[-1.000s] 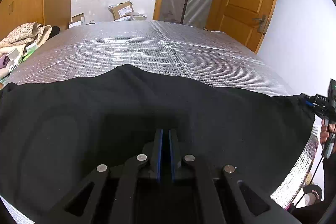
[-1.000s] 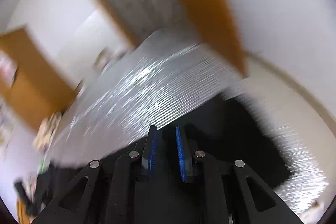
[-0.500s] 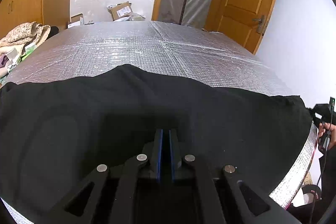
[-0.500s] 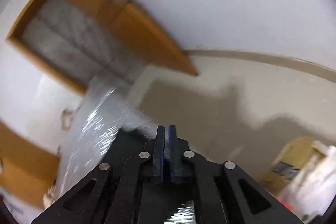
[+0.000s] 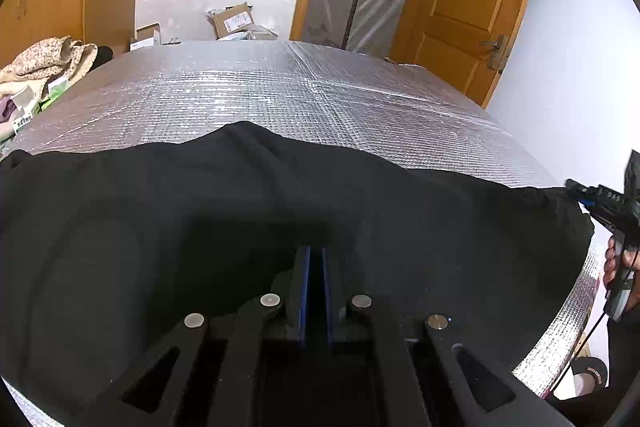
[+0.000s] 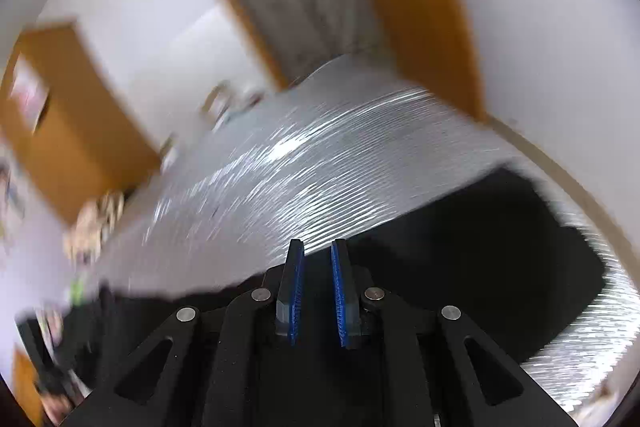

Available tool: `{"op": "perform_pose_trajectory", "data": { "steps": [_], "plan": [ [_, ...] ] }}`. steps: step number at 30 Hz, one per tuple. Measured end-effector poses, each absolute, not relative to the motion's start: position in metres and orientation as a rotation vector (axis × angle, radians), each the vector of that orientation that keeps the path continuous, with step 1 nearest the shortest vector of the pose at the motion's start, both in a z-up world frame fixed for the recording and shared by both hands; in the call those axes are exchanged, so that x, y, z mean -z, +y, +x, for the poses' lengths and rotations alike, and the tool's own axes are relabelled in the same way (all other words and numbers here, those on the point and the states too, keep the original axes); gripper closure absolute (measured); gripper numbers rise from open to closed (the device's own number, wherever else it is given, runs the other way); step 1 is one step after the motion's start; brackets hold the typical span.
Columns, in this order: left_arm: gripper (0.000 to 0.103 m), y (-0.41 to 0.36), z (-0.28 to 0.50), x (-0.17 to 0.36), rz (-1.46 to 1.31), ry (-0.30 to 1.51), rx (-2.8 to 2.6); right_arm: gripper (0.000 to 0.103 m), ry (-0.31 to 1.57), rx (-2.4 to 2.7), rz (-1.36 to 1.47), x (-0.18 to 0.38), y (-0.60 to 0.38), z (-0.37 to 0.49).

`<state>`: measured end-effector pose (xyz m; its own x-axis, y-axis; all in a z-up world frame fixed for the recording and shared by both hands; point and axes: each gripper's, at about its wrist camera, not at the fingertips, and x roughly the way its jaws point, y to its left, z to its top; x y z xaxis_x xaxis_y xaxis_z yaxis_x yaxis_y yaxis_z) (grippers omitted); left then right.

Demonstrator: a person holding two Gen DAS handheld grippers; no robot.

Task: Fold clothes

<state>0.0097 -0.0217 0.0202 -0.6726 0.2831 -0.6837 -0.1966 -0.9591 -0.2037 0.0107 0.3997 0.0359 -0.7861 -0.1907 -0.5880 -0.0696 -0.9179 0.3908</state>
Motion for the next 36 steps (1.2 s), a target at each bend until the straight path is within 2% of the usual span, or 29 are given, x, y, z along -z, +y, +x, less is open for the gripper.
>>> {"op": "perform_pose_trajectory", "data": {
  "steps": [3, 4, 8, 11, 15, 18, 20, 23, 28, 33, 35, 36],
  "plan": [
    [0.098, -0.022, 0.011, -0.020, -1.109, -0.159, -2.653, 0.088, -0.415, 2.831, 1.132, -0.024, 0.369, -0.011],
    [0.098, -0.023, 0.011, -0.021, -1.107, -0.157, -2.665, 0.091, -0.392, 2.827, 1.187, -0.020, 0.373, -0.013],
    [0.098, -0.030, 0.013, -0.028, -1.094, -0.148, -2.719, 0.093, -0.535, 2.878, 1.170, -0.018, 0.391, -0.011],
    [0.098, -0.035, 0.014, -0.033, -1.084, -0.141, -2.760, 0.087, -0.513, 2.884, 1.146, -0.025, 0.387, 0.001],
    [0.098, -0.042, 0.015, -0.040, -1.069, -0.132, -2.814, 0.087, -0.440, 2.824, 1.096, -0.032, 0.370, 0.005],
    [0.098, -0.056, 0.007, -0.025, -1.202, -0.190, -2.826, 0.089, -0.462, 2.810, 1.171, -0.025, 0.367, -0.005],
    [0.098, -0.061, 0.011, -0.027, -1.182, -0.226, -2.829, 0.090, -0.523, 2.803, 1.179, -0.025, 0.373, -0.007],
    [0.098, -0.063, 0.017, -0.032, -1.159, -0.219, -2.863, 0.087, -0.498, 2.797, 1.166, -0.030, 0.367, -0.004],
    [0.098, -0.086, 0.021, -0.040, -1.134, -0.224, -2.964, 0.087, -0.433, 2.765, 1.118, -0.039, 0.348, -0.002],
    [0.098, -0.127, 0.016, -0.033, -1.271, -0.309, -3.060, 0.087, -0.409, 2.737, 1.128, -0.035, 0.331, -0.010],
    [0.098, -0.139, 0.021, -0.029, -1.263, -0.412, -3.044, 0.088, -0.415, 2.735, 1.148, -0.029, 0.331, -0.010],
    [0.098, -0.139, 0.022, -0.029, -1.255, -0.409, -3.049, 0.089, -0.421, 2.734, 1.152, -0.026, 0.332, -0.010]
  ]
}}
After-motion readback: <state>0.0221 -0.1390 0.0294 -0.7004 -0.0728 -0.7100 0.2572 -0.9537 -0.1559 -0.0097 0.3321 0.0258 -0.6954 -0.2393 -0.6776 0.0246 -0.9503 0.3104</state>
